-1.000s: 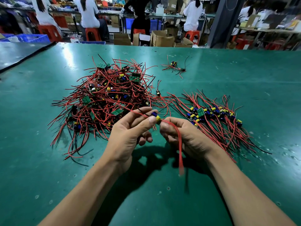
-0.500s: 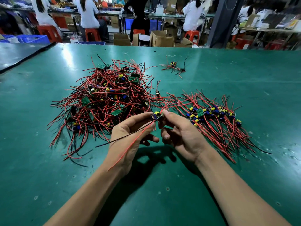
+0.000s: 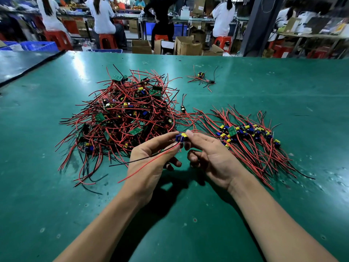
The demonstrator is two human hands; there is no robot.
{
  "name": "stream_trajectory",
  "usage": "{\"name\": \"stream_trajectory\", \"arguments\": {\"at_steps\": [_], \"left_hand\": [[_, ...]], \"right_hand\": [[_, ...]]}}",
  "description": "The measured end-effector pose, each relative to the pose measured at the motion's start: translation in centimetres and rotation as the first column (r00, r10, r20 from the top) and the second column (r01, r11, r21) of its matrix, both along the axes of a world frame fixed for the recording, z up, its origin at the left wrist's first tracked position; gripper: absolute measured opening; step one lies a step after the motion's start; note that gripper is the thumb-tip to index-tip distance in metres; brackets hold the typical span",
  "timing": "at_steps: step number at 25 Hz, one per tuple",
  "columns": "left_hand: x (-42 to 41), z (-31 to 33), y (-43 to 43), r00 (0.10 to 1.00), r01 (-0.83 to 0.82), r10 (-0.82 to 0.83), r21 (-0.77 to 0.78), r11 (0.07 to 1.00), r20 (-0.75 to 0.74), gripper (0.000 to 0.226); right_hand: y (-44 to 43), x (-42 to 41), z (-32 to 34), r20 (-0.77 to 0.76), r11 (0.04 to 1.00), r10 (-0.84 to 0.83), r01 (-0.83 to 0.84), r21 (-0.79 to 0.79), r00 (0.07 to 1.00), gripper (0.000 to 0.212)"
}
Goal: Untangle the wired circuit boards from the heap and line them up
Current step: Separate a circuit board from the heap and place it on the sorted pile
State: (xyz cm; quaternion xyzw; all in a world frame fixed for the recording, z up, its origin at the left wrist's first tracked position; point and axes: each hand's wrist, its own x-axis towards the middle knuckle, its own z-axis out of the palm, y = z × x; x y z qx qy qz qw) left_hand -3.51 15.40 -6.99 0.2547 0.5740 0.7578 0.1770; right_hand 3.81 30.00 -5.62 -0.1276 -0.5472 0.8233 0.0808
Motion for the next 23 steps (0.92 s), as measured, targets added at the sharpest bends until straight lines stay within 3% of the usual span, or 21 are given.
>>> {"name": "stream_trajectory", "arguments": {"at_steps": [6, 10, 13, 19, 23], "left_hand": [[1.0, 1.4, -0.2, 0.946, 0.132, -0.152, 0.088, 0.987, 0.285, 0.020], [1.1, 1.7, -0.2, 0.879, 0.206, -0.200, 0.035, 0.978, 0.432, 0.025], [1.3, 1.1, -0.1, 0.886, 0.253, -0.215, -0.042, 0.966, 0.410, 0.035], [1.2, 0.6, -0.1, 0.893, 0.271, -0.223, -0.072, 0.960, 0.391, 0.039], [1.5, 0.7, 0.1, 0.909, 0.241, -0.189, -0.097, 0.966, 0.370, 0.023]], "right_hand": [[0.5, 0.1, 0.0, 0.006, 0.990, 0.060, -0.059, -0.129, 0.998, 0.011], [0.4, 0.2, -0.2, 0.006, 0.989, 0.140, -0.140, -0.052, 0.990, 0.013], [-0.2, 0.4, 0.0, 0.013, 0.980, 0.180, -0.178, -0.090, 0.984, 0.017], [-0.1, 0.1, 0.0, 0.125, 0.997, 0.044, -0.051, 0.052, 0.991, 0.008], [-0.2, 0.0, -0.2, 0.091, 0.999, 0.002, -0.005, 0.034, 0.996, 0.012]]}}
